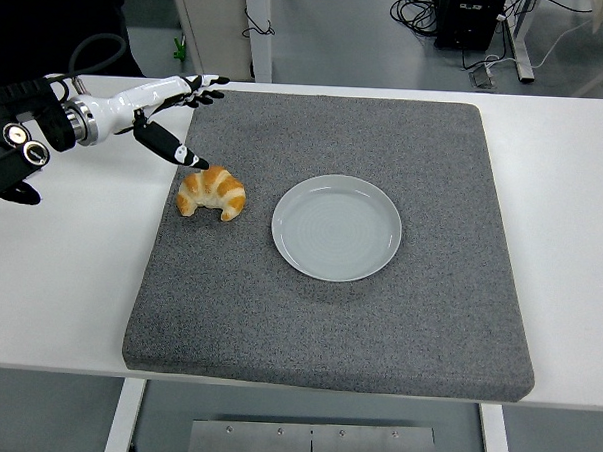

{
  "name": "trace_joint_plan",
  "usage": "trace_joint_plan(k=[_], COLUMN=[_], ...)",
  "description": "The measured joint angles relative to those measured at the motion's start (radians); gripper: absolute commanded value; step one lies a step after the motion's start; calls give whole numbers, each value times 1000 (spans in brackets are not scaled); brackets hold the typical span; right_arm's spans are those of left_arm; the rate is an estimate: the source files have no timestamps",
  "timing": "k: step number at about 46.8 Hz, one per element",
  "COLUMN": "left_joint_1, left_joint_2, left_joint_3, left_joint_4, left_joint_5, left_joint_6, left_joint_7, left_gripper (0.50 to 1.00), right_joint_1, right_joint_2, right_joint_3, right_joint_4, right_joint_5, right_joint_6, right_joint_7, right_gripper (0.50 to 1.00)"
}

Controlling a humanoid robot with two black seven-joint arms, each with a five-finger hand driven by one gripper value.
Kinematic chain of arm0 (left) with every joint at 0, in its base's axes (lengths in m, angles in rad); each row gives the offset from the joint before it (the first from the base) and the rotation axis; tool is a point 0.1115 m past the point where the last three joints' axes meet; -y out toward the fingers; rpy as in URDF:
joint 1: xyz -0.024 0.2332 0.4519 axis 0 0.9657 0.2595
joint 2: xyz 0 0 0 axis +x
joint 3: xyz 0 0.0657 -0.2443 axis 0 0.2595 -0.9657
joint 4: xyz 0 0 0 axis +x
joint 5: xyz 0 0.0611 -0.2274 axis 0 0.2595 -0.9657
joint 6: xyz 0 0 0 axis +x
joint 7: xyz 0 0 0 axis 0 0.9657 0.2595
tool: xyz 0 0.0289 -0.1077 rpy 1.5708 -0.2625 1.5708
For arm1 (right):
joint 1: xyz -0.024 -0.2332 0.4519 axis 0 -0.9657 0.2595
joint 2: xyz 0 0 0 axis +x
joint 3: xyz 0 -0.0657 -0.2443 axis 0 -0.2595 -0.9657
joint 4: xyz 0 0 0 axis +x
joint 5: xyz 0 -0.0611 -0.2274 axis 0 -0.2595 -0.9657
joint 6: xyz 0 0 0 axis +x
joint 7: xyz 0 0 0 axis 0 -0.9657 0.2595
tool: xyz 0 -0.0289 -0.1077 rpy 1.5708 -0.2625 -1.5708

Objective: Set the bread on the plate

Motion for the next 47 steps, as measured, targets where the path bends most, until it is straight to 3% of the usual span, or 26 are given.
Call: trace_joint_plan(k=[8, 24, 35, 47], left_joint_1=[5, 6, 5, 7], left_joint_2=[-3, -16, -22, -59], left_joint_3=[82, 189, 241, 253], left_joint_4=[-1, -35, -35, -35], left_joint_5=[28, 46, 52, 55], left_joint_6=[98, 201, 262, 285], left_joint_7=[-5, -17, -17, -16], left_gripper=[968, 968, 968, 945], right_joint_1=[0, 0, 0, 0], right_joint_2=[0, 0, 0, 0], right_joint_3=[0, 0, 0, 0], right_joint_4=[0, 0, 0, 0], right_joint_5=[0, 0, 0, 0], right_joint_6=[0, 0, 0, 0], right_joint_7=[0, 0, 0, 0], right_gripper=[1000, 1000, 1000, 1000])
